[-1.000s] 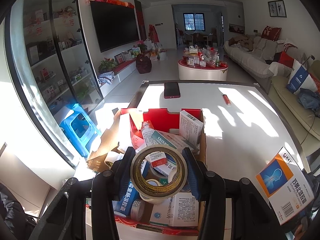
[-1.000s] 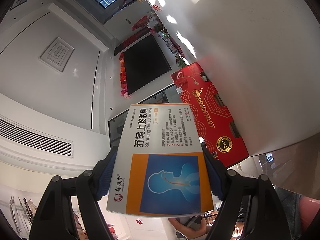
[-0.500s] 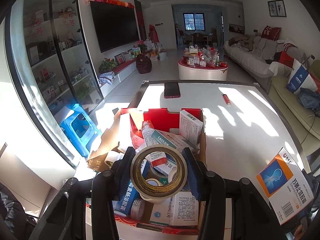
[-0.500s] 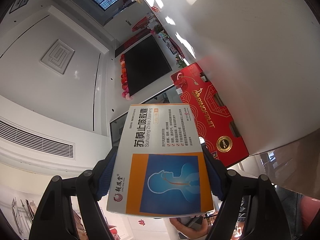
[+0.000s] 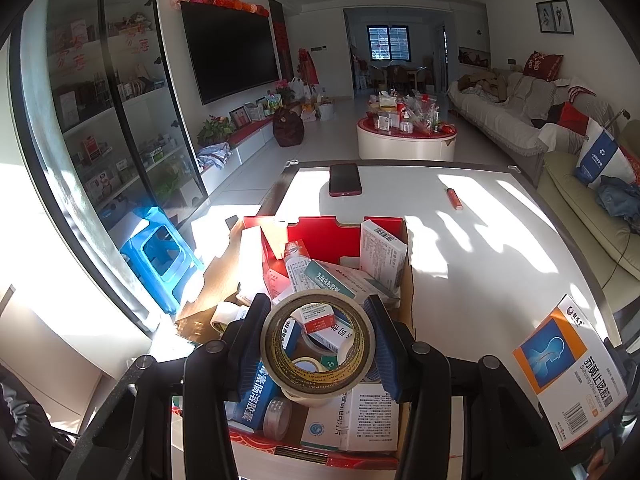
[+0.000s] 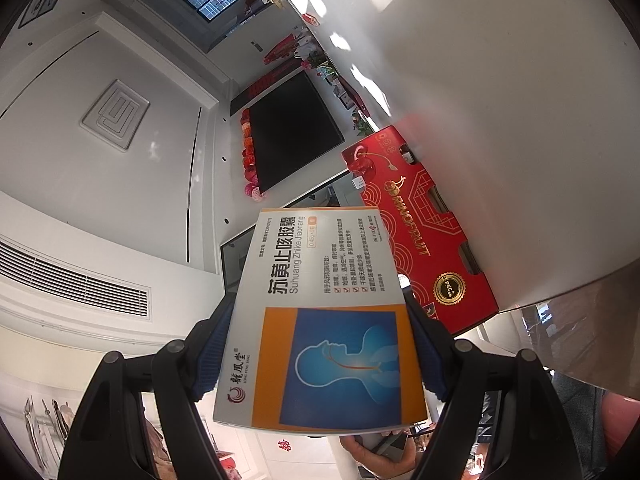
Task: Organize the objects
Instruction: 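Hold the tape roll and Suhuang box above the tray with both tools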
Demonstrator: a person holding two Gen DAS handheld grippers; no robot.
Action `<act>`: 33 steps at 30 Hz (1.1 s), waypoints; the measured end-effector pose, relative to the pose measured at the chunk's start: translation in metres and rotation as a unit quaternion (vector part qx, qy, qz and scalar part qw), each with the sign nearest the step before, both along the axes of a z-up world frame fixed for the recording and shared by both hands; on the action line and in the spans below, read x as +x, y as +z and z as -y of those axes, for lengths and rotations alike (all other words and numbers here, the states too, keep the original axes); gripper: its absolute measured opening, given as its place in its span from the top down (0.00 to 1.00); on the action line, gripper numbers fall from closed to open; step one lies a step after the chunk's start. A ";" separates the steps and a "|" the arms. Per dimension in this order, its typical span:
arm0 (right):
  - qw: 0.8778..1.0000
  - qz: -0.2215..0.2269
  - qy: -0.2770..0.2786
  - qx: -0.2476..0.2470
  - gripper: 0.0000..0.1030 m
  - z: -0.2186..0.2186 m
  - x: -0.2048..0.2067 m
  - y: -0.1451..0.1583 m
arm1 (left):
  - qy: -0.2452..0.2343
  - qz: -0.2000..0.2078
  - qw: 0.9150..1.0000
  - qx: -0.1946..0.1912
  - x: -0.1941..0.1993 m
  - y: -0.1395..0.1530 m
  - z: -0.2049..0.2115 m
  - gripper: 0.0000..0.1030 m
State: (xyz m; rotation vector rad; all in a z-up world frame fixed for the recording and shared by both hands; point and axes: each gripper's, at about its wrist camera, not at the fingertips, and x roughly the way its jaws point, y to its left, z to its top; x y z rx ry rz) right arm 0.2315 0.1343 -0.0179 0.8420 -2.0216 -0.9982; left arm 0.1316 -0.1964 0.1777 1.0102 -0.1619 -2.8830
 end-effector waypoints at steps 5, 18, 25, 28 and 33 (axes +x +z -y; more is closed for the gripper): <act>1.000 0.000 0.007 0.002 0.24 0.004 -0.002 -0.001 | 0.003 -0.015 1.000 0.002 0.005 0.007 0.003 0.50; 0.999 -0.011 0.034 0.008 0.24 0.022 -0.016 0.013 | 0.021 -0.029 0.999 0.015 0.017 0.016 0.020 0.50; 0.999 -0.007 0.036 0.009 0.24 0.022 -0.015 0.011 | 0.023 -0.030 0.999 0.018 0.018 0.017 0.021 0.50; 0.999 -0.007 0.035 0.010 0.24 0.020 -0.014 0.011 | 0.022 -0.027 0.999 0.017 0.017 0.016 0.022 0.50; 1.000 -0.004 0.030 0.007 0.24 0.017 -0.013 0.009 | 0.018 -0.021 1.000 0.014 0.015 0.012 0.017 0.50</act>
